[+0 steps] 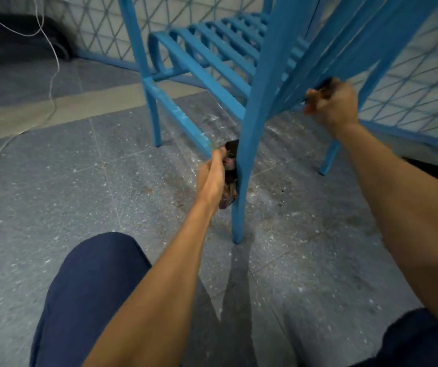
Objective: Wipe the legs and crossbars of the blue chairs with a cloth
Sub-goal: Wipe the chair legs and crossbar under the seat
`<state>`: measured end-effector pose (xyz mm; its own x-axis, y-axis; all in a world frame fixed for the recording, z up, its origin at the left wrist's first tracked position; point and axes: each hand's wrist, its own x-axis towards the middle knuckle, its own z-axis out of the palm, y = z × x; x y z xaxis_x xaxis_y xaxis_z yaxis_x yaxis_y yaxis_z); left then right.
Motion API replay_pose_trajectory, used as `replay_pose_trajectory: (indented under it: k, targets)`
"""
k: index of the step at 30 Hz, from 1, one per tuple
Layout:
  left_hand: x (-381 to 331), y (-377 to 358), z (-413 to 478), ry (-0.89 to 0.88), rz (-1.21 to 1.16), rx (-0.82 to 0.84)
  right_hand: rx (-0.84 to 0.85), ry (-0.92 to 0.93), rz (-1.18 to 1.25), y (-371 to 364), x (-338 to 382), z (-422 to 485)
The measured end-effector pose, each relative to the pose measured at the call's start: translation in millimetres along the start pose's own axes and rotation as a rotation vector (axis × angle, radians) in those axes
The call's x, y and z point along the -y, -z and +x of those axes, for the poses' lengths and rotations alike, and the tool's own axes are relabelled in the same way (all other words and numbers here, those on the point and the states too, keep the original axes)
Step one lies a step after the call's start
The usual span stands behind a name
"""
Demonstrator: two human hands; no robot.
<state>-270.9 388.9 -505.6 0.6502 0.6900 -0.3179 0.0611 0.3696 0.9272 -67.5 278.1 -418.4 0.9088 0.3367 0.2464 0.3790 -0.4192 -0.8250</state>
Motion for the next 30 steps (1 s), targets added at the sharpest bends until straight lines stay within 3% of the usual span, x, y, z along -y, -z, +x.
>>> replay_pose_trajectory:
  k: [4, 14, 17, 21, 23, 26, 28, 30]
  targets:
    - [20.2, -25.7, -17.7, -0.092, 0.083, 0.048, 0.044, 0.014, 0.062, 19.7, -12.7, 14.9]
    - [47.3, -118.1, -29.0, -0.279, 0.265, 0.208, 0.153, -0.159, 0.354, 66.6, -50.8, 26.2]
    - [51.2, -147.8, -29.8, -0.294, 0.292, 0.261, 0.056, -0.143, 0.278, 78.6, -67.3, 21.7]
    - [50.1, -188.3, -23.8, -0.298, 0.412, 0.359, 0.113, -0.155, 0.081, 109.9, -95.6, 13.4]
    - [49.5, -199.0, -17.9, -0.281, 0.459, 0.405, 0.227, -0.213, -0.051, 124.6, -107.1, 10.2]
    - [50.2, -216.5, -5.3, -0.273, 0.474, 0.432, 0.539, -0.389, -0.289, 140.0, -117.1, 1.7]
    - [51.4, -225.5, 4.9, -0.265, 0.490, 0.419, 0.710, -0.498, -0.358, 139.7, -119.5, -8.2]
    - [48.3, -228.6, 13.0, -0.174, 0.417, 0.397, 0.779, -0.546, -0.358, 135.3, -118.9, -15.5]
